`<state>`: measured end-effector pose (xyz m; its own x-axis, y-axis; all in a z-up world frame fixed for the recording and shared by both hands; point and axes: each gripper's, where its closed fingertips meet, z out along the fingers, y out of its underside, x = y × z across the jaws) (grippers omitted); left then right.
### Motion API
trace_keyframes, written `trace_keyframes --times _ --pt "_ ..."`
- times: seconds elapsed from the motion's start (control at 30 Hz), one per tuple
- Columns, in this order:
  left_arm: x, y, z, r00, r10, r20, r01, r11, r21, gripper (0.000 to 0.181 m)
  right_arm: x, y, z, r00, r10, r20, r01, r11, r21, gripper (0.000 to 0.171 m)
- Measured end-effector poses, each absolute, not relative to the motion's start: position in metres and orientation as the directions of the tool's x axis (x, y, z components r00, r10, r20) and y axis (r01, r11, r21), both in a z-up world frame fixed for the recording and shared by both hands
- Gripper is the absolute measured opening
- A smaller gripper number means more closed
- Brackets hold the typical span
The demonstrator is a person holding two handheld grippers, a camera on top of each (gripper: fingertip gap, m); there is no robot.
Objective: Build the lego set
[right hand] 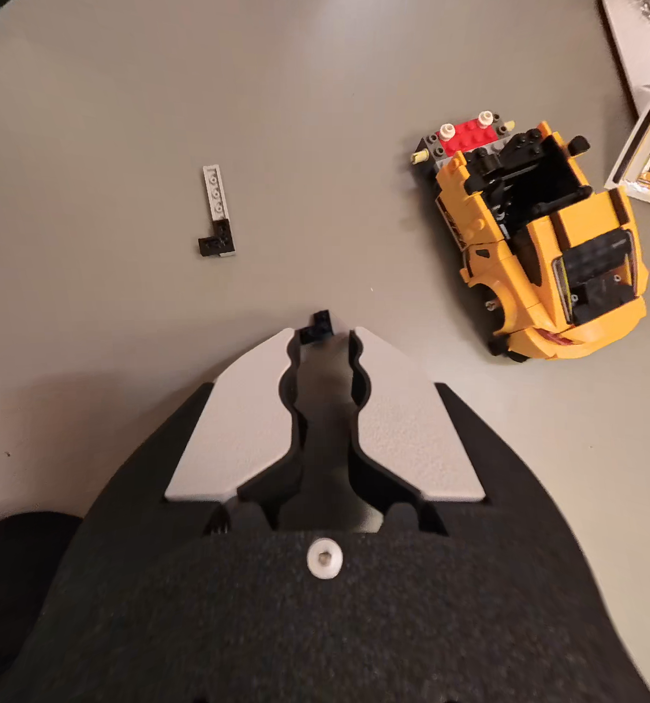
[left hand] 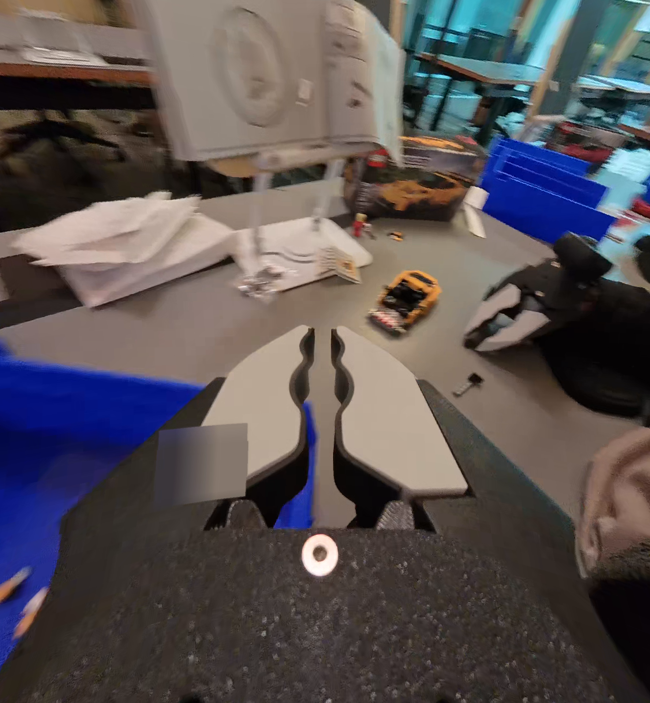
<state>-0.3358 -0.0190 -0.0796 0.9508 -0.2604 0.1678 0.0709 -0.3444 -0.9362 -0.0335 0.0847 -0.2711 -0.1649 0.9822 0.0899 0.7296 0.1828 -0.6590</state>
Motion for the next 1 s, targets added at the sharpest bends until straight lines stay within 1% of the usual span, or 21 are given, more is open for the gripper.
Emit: trace_keyframes --times 0.07,0.13,0.2,0.3,0.4,0.5,0.6,0.67,0.77,0.87,0.93,1.0 --pt "-0.373 -0.036 -0.077 0.976 -0.159 0.145 0.077 -0.374 -0.924 0.008 -0.034 0.085 -0.271 -0.171 0.98 0.104 0.728 0.197 -0.657 0.03" --pt "-0.402 -0.049 -0.086 0.992 -0.075 0.099 0.056 -0.446 -0.893 0.009 -0.033 0.084 -0.271 -0.179 0.979 0.094 0.724 0.196 -0.662 0.036" --pt "-0.426 -0.06 -0.103 0.999 -0.017 0.029 0.015 -0.551 -0.834 0.012 -0.034 0.085 -0.266 -0.172 0.981 0.091 0.703 0.187 -0.686 0.038" --pt "-0.451 -0.071 -0.134 0.998 -0.006 -0.06 -0.047 -0.706 -0.706 0.013 -0.041 0.088 -0.245 -0.14 0.988 0.069 0.611 0.141 -0.779 0.038" --pt "-0.468 -0.076 -0.168 0.994 -0.048 -0.101 -0.096 -0.829 -0.55 0.011 -0.046 0.092 -0.222 -0.109 0.992 0.059 0.492 0.105 -0.864 0.038" --pt "-0.482 -0.08 -0.196 0.987 -0.11 -0.12 -0.149 -0.908 -0.391 0.01 -0.048 0.097 -0.207 -0.079 0.995 0.063 0.403 0.09 -0.911 0.035" --pt "-0.481 -0.087 -0.221 0.972 -0.221 -0.084 -0.234 -0.946 -0.225 0.009 -0.047 0.104 -0.206 -0.042 0.997 0.066 0.383 0.077 -0.92 0.033" --pt "-0.475 -0.093 -0.236 0.956 -0.29 -0.036 -0.292 -0.948 -0.129 0.012 -0.047 0.107 -0.208 -0.031 0.997 0.066 0.384 0.072 -0.921 0.032" --pt "-0.469 -0.099 -0.252 0.932 -0.362 0.006 -0.362 -0.932 -0.025 0.017 -0.047 0.109 -0.211 -0.023 0.998 0.057 0.389 0.062 -0.919 0.031" --pt "-0.468 -0.104 -0.264 0.916 -0.4 0.032 -0.401 -0.914 0.052 0.023 -0.047 0.11 -0.214 -0.02 0.999 0.05 0.398 0.054 -0.916 0.031" --pt "-0.468 -0.104 -0.268 0.908 -0.418 0.027 -0.418 -0.905 0.08 0.025 -0.047 0.112 -0.216 -0.015 0.999 0.045 0.4 0.048 -0.915 0.031" --pt "-0.467 -0.1 -0.27 0.901 -0.433 0.024 -0.433 -0.897 0.087 0.022 -0.047 0.113 -0.216 -0.012 0.999 0.038 0.402 0.04 -0.915 0.03"
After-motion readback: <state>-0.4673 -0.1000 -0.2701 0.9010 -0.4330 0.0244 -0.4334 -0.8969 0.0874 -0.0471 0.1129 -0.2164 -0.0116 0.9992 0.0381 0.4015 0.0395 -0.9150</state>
